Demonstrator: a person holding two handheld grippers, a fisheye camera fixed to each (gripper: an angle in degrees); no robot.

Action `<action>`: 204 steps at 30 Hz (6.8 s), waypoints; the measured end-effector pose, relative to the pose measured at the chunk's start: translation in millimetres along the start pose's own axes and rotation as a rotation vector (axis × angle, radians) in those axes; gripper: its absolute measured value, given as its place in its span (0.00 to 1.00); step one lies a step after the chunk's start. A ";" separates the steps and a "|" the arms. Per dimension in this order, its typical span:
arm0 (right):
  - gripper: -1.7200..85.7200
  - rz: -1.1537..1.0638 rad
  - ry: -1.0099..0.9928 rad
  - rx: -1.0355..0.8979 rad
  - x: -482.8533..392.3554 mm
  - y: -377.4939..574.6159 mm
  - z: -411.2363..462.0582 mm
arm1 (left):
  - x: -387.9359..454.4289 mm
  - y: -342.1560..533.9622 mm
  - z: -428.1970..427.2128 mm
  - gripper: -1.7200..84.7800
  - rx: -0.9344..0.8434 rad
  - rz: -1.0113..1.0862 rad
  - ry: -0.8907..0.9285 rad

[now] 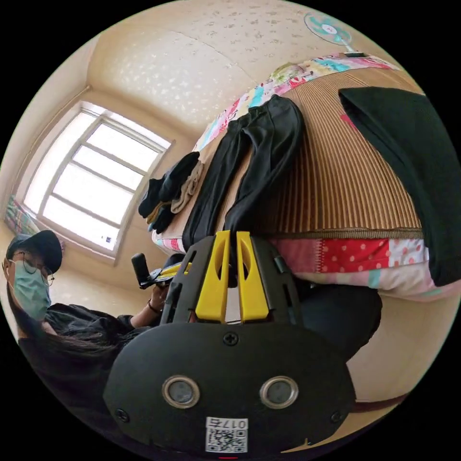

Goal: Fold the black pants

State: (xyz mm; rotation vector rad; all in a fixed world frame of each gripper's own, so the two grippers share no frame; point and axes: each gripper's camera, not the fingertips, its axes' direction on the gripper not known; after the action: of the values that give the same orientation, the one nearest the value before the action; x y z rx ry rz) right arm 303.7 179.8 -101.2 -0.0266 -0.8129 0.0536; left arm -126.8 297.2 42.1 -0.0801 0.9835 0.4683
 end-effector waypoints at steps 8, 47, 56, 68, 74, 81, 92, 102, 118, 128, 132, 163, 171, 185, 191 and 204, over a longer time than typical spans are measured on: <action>0.08 -0.213 -0.121 -0.328 -40.3 -68.1 162.5 | -18.7 15.4 -35.5 0.14 0.151 -0.058 0.032; 0.04 -0.486 -0.111 -0.602 -120.2 39.5 105.2 | -26.2 -101.0 -67.2 0.11 -0.212 -0.219 0.380; 0.06 -0.446 -0.269 -0.602 -104.7 37.5 112.8 | -30.4 -108.8 -52.4 0.17 -0.287 -0.197 0.386; 0.18 -0.125 0.059 -0.250 41.2 -178.7 54.5 | 0.8 -119.8 -70.2 0.07 -0.168 -0.005 0.393; 0.19 0.182 0.209 -0.011 139.5 -302.7 110.6 | 3.2 -130.6 -69.6 0.07 -0.135 0.043 0.457; 0.06 0.110 0.371 0.085 131.2 -322.8 142.7 | -42.0 -136.0 -86.1 0.07 -0.016 -0.109 0.622; 0.06 -0.277 0.200 0.095 -71.2 -356.2 277.8 | -80.7 -95.4 -132.5 0.07 0.023 -0.308 0.382; 0.12 -0.396 0.179 -0.197 -105.1 -257.3 288.9 | -103.9 -115.2 -132.0 0.11 0.013 -0.354 0.021; 0.08 -0.092 0.033 -0.044 -51.0 38.1 155.6 | -114.3 -156.2 -12.7 0.06 0.144 -0.521 -0.073; 0.05 -0.043 0.092 -0.234 -19.2 42.2 122.8 | -59.2 -133.6 0.9 0.04 0.031 -0.423 0.017; 0.09 -0.057 0.087 -0.099 -15.4 25.4 97.3 | -52.4 -140.9 -14.3 0.12 0.155 -0.396 -0.028; 0.04 -0.480 -0.560 0.032 -39.3 1.6 -24.8 | 69.9 -165.9 -182.9 0.07 0.239 0.097 0.596; 0.04 -0.897 -0.535 0.441 -176.5 -25.6 -213.5 | 271.9 -240.3 -351.3 0.07 0.586 0.512 0.492; 0.04 -0.518 -0.181 0.411 -75.2 -231.0 -156.8 | 149.7 -462.3 -237.0 0.06 0.425 0.119 0.216; 0.04 -0.499 -0.073 0.227 -10.8 -147.6 -76.5 | 116.9 -362.4 -139.3 0.07 0.209 0.164 0.098; 0.22 0.238 -0.407 0.011 183.7 52.6 2.4 | -38.6 -124.3 -42.9 0.24 0.172 -0.609 0.448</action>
State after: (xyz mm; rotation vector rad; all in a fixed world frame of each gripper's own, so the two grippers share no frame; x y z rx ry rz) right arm 426.0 243.0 31.4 -0.1046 -1.2132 0.2954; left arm -126.5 160.5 31.8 -0.3293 1.3660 -0.2077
